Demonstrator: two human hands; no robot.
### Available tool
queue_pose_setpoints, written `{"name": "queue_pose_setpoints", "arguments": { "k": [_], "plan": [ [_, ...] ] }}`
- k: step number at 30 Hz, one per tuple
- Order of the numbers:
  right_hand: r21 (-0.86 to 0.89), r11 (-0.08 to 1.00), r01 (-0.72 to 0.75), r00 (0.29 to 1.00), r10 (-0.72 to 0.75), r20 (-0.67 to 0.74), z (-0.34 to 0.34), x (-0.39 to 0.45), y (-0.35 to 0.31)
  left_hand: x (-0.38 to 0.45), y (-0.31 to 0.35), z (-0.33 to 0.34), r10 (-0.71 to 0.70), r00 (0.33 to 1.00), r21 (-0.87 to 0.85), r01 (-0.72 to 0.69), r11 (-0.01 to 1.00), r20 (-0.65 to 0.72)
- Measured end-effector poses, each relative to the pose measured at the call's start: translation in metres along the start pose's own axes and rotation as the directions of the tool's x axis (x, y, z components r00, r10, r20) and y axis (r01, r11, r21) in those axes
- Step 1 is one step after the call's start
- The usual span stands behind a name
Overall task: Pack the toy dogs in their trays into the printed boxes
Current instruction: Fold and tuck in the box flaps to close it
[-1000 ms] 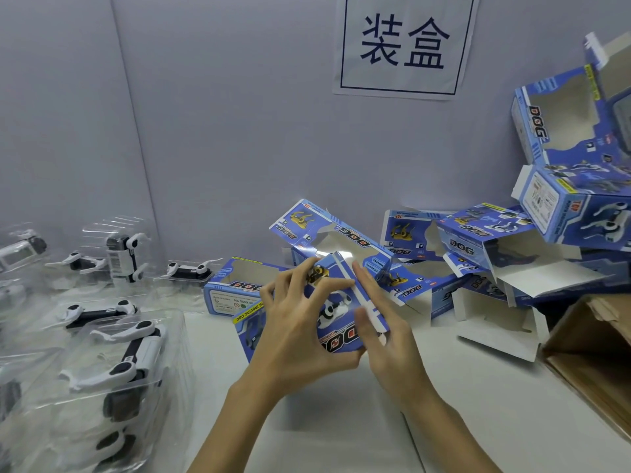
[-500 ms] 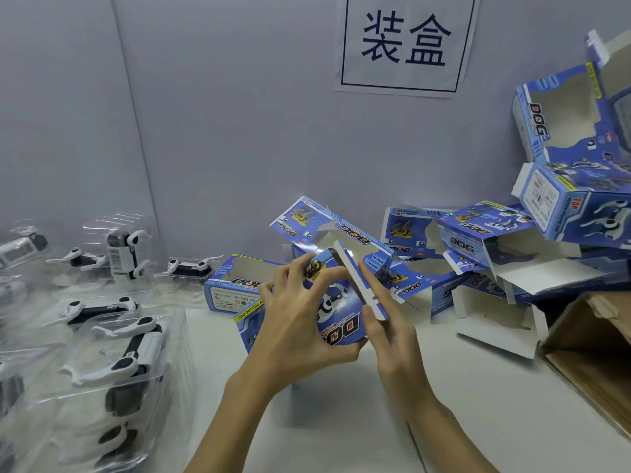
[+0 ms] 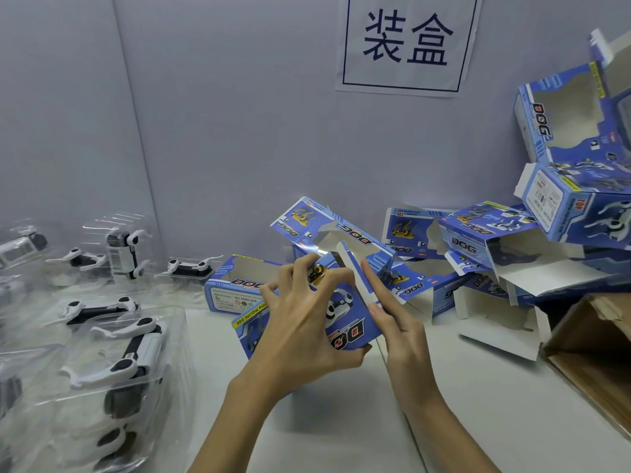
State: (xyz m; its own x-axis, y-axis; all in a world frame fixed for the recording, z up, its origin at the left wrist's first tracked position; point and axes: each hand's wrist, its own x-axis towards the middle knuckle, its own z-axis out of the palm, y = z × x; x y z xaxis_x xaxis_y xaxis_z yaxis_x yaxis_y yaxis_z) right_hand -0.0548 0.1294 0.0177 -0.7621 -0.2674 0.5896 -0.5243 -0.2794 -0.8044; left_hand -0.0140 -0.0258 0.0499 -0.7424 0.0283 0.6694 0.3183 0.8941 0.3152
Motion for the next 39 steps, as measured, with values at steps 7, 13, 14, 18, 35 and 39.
{"name": "queue_pose_setpoints", "arguments": {
  "k": [7, 13, 14, 18, 35, 39],
  "plan": [
    [-0.106, 0.994, 0.008, 0.987, 0.009, 0.159, -0.006, 0.000, 0.000, -0.001, -0.004, 0.002, 0.017, 1.000, 0.012, -0.017, 1.000, -0.025],
    [-0.102, 0.990, 0.094, 0.995, -0.097, -0.025, -0.011, 0.005, -0.003, -0.003, 0.005, 0.005, 0.137, 0.990, 0.133, -0.134, 0.982, -0.015],
    [-0.059, 0.996, 0.067, 0.996, -0.070, -0.054, -0.012, 0.007, -0.006, -0.003, 0.008, 0.007, 0.161, 0.987, 0.163, -0.157, 0.974, -0.011],
    [0.100, 0.986, -0.136, 0.986, 0.144, -0.084, -0.022, 0.016, -0.008, -0.003, 0.009, 0.011, 0.197, 0.979, 0.278, -0.202, 0.939, 0.046],
    [0.020, 0.991, -0.132, 0.990, 0.133, -0.053, -0.020, 0.015, 0.010, -0.005, 0.003, 0.011, 0.185, 0.976, 0.367, -0.215, 0.905, 0.116],
    [0.001, 0.990, -0.141, 0.989, 0.141, -0.047, -0.019, 0.014, 0.008, -0.005, 0.002, 0.012, 0.195, 0.974, 0.364, -0.223, 0.904, 0.114]
  ]
}}
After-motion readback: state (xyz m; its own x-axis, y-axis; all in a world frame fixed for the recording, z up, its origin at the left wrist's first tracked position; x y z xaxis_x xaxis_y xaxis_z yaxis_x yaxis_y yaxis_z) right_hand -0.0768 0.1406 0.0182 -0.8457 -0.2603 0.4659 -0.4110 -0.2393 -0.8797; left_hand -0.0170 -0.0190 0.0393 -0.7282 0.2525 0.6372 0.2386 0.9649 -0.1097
